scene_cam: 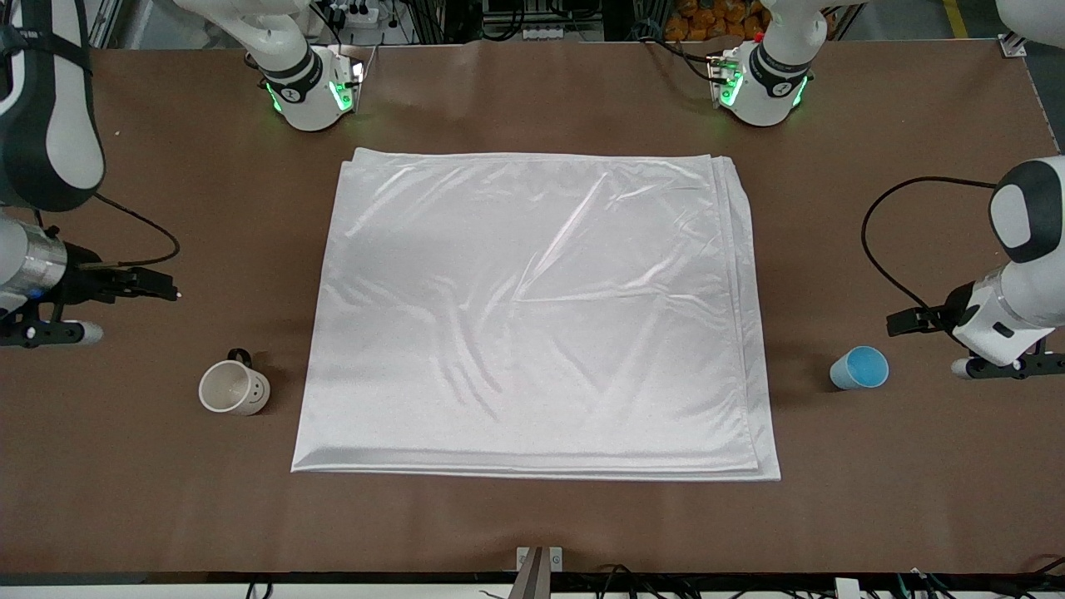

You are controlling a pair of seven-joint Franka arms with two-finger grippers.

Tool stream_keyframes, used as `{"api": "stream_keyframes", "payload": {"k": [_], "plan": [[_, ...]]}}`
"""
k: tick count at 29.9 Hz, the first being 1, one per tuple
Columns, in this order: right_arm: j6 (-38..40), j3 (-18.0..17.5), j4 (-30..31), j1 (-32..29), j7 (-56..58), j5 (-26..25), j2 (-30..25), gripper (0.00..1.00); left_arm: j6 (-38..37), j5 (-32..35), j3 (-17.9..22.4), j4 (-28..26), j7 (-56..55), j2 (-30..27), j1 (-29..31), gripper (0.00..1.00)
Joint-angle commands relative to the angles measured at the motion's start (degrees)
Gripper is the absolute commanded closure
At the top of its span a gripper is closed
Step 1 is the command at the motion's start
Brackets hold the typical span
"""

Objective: Place blue cup into white mug on cloth

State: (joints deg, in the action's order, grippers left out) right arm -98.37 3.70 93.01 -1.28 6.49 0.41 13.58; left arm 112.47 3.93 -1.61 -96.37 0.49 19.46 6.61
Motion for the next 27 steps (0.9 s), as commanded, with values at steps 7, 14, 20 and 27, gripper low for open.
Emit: {"api": "stream_keyframes", "payload": {"k": [7,14,20,27], "plan": [[-3.2,-0.1,-0.7,-0.4,-0.6,4.2,8.6,0.00,11.4,1.3,-0.4,0.2,1.8,8.4,2.8,0.00],[-5.8,-0.1,-0.7,-0.3,-0.5,5.3,13.1,0.00,15.6,0.6,-0.4,0.1,4.4,11.7,3.7,0.00],[-8.4,-0.1,-0.8,-0.5,-0.1,5.2,15.8,0.00,17.0,0.6,-0.5,-0.8,4.5,13.0,3.8,0.00],[-11.9,-0.1,-0.8,-0.6,0.0,5.2,18.1,0.00,17.4,0.6,-0.6,-0.6,4.8,14.6,3.8,0.00]]}}
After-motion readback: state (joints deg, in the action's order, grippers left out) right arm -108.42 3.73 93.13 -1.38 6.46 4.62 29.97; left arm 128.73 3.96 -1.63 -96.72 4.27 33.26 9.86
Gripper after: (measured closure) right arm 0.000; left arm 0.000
